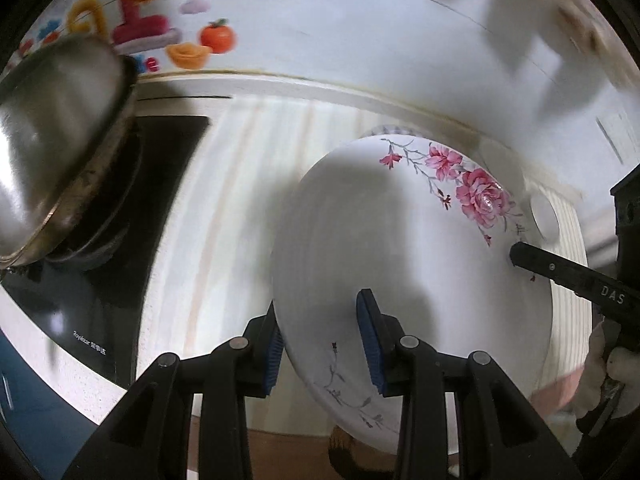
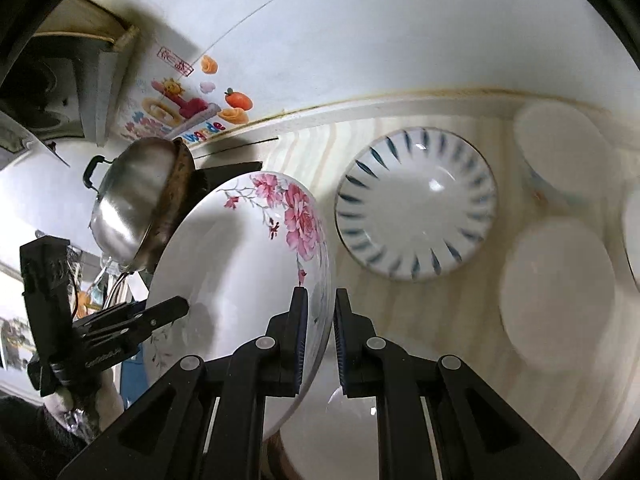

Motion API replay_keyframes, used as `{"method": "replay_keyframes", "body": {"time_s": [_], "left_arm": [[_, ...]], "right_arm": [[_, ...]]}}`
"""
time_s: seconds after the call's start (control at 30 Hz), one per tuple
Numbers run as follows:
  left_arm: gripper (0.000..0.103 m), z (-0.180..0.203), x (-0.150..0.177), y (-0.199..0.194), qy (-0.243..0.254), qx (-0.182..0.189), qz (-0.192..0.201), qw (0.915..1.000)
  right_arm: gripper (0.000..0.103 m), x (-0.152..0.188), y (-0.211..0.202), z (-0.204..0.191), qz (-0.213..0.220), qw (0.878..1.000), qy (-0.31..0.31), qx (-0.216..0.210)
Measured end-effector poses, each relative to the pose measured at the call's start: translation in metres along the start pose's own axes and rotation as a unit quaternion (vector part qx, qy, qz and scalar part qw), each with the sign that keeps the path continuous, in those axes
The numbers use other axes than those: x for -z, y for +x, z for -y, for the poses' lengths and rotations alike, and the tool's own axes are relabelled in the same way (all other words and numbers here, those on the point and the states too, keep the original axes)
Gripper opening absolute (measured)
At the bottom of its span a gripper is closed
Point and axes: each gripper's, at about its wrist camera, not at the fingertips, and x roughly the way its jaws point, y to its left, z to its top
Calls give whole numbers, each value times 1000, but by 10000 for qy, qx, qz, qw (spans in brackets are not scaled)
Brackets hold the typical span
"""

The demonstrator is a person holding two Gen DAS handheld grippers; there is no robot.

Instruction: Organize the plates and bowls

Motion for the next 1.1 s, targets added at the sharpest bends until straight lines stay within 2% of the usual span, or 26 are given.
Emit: {"method": "replay_keyframes", "body": {"time_s": [0.27, 0.5, 0.8, 1.1], "left_arm": [[32, 31, 33, 27, 554, 155, -564, 9967], [32, 50, 50, 69, 848, 149, -1088, 9903], [32, 70, 62, 94, 1091, 11, -1346, 9849], [31, 83, 62, 98, 1420, -299, -1361, 9800]], "right_arm": [[14, 84, -36, 31, 85, 9979, 613, 184], [14, 145, -27, 70, -80, 9927, 1163, 317], [14, 176, -13, 103, -242, 9865, 1562, 418], [14, 175, -6, 109, -228, 9845, 1698, 373]]}}
